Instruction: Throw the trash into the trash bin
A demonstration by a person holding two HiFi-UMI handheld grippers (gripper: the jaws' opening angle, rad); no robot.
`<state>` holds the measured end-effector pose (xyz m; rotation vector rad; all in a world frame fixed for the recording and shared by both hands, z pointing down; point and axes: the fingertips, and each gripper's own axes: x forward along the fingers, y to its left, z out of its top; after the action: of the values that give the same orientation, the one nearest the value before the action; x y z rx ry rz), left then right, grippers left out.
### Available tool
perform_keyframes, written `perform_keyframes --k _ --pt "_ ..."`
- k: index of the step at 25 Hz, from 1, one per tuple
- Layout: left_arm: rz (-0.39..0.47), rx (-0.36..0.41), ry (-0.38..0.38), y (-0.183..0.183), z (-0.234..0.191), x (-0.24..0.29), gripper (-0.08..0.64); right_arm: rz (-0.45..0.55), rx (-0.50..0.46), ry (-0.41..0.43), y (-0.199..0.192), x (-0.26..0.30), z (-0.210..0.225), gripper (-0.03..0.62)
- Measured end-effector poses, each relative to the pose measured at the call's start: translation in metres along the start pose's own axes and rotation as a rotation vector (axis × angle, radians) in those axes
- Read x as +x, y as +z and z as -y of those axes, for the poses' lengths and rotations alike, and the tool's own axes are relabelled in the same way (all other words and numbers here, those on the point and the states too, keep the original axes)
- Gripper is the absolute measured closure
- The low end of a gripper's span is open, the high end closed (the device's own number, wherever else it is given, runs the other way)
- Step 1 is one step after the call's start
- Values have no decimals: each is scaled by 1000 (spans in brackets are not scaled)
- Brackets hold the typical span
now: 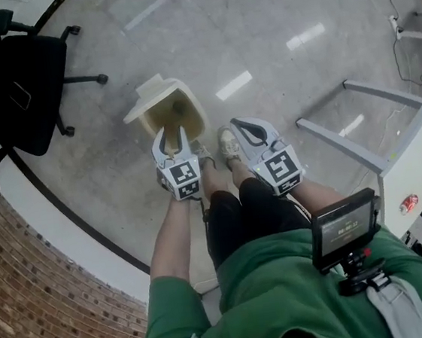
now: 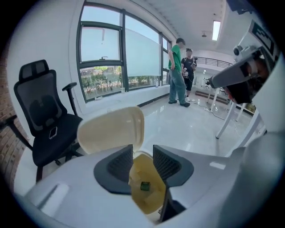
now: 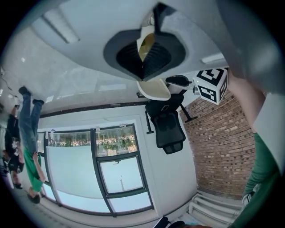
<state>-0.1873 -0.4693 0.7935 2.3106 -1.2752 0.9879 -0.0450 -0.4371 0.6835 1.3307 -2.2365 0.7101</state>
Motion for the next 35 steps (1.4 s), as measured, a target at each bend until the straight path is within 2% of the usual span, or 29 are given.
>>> perform_keyframes --k 10,17,21,24,27,31,35 --pt "220 11 91 116 11 -104 543 161 -62 59 82 -63 -14 589" --pt "309 -34 142 158 34 -187 552 230 -90 128 122 -116 -33 589" --pt "377 -37 180 174 29 -232 552 281 -129 169 147 -128 -53 589" --pt "422 -80 194 185 26 -268 554 325 -160 192 164 -140 -74 589" --pt "472 -92 210 189 24 -298 554 359 -193 202 178 -158 -92 589" --pt "548 -81 226 186 23 -330 554 376 -217 206 177 -184 -117 589" --pt "568 -102 212 174 26 -369 554 391 -238 195 168 -215 -150 589"
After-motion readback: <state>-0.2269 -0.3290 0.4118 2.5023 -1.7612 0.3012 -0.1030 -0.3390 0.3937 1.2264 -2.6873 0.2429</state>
